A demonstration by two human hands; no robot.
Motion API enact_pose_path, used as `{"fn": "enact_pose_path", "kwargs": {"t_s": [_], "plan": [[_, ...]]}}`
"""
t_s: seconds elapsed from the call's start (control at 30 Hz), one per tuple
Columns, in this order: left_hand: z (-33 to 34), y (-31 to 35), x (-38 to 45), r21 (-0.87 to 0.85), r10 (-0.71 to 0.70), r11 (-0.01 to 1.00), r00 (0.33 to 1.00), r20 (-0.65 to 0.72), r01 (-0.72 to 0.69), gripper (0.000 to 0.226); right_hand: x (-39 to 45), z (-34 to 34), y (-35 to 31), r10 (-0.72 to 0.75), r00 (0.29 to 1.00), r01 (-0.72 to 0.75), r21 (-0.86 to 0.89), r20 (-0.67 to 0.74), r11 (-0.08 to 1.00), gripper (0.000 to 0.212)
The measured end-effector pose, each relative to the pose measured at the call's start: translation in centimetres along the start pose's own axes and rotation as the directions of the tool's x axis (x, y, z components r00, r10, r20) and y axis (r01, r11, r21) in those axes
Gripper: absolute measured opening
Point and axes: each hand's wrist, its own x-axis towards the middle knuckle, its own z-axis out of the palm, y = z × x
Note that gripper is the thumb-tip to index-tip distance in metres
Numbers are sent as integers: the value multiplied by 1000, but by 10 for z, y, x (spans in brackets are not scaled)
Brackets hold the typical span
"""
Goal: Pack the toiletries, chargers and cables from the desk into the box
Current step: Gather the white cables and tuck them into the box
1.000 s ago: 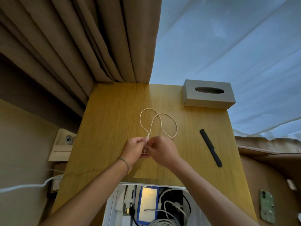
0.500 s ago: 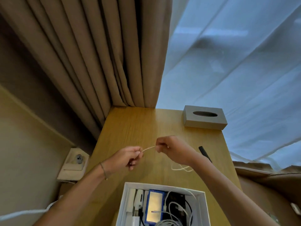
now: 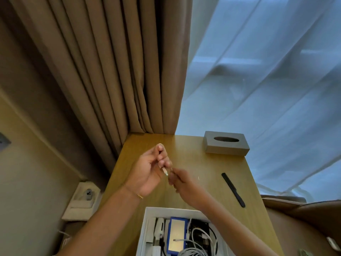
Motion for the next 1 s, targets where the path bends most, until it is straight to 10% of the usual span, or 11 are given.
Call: {"fn": "enact_pose_path", "kwargs": {"t_s": [0.1, 0.23, 0.3, 0.53, 0.7, 0.83, 1.0], "plan": [[-5, -2, 6, 289, 231, 937, 969, -90, -197, 27, -20, 13, -6, 7, 992, 13, -157, 128, 987, 27], [-26, -15, 0, 920, 414, 287, 901, 132, -266, 26, -43, -8, -28, -57, 972, 127, -308, 226, 943, 27], [-38, -23, -8, 941, 269, 177, 934, 237, -289, 28, -49, -30, -38, -86, 971, 161, -341, 223, 926, 25], [-17, -37, -43, 617, -303, 787, 881, 364, 16, 34, -41, -83, -15, -166, 986, 166, -103, 12, 981, 31], [8, -34, -44, 159, -101, 986, 956, 274, 59, 30, -51, -25, 9, -25, 1000, 19, 317, 15, 948, 29], [2, -38, -34, 375, 127, 916, 989, 77, -146, 28, -65, 20, 12, 77, 986, -116, 268, 151, 956, 29], [-24, -64, -33, 851, 256, 496, 966, 46, -172, 30, -68, 12, -2, 91, 973, -49, -195, 214, 980, 24]]}}
